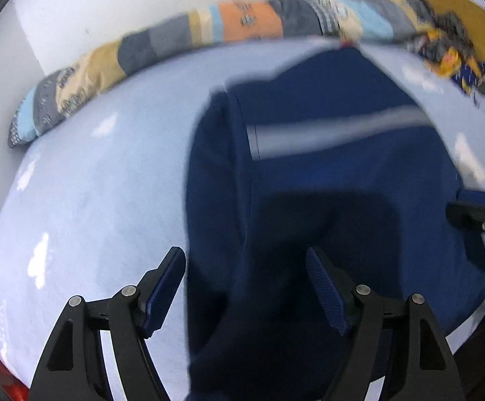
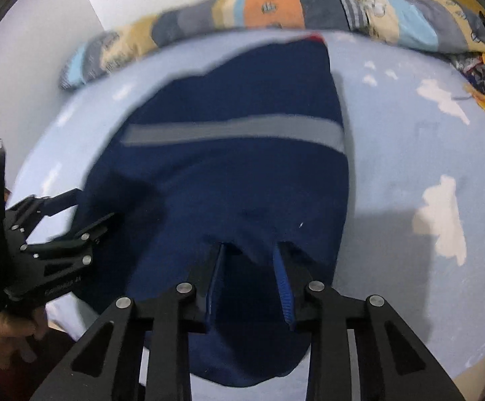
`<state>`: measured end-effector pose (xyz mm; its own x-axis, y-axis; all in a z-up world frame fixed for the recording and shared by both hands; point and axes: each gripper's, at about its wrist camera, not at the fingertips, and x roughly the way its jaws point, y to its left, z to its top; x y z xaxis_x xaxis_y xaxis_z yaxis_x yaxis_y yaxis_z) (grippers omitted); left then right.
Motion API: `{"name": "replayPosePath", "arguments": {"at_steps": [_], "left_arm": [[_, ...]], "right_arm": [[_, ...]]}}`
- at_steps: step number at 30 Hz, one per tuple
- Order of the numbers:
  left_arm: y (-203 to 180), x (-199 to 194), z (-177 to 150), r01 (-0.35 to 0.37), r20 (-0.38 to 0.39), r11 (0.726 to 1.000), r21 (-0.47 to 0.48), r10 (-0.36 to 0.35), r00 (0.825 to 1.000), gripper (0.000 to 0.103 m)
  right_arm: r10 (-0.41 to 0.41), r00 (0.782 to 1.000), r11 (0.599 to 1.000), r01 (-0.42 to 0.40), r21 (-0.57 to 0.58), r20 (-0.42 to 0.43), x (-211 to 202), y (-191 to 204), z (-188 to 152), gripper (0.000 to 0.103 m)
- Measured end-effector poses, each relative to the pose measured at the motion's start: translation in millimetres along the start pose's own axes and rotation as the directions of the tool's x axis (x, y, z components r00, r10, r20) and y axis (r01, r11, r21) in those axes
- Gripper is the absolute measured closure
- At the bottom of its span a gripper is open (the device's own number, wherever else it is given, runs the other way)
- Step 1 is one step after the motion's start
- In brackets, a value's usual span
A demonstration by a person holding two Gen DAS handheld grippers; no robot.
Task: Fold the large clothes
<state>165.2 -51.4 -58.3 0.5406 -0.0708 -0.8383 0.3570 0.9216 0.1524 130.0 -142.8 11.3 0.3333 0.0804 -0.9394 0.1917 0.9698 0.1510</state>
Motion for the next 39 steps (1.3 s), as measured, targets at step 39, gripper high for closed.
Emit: {"name": "replayPosePath", "arguments": {"at_steps": [39], "left_arm": [[-25,-57,-96,-0.101,0.172,0.993,-0.065,0.111,0.979,0.002]], "right_arm": [[-0.100,0.981,0.988,0.118,-0.103,0.163,-11,35,-74,0.059]]}}
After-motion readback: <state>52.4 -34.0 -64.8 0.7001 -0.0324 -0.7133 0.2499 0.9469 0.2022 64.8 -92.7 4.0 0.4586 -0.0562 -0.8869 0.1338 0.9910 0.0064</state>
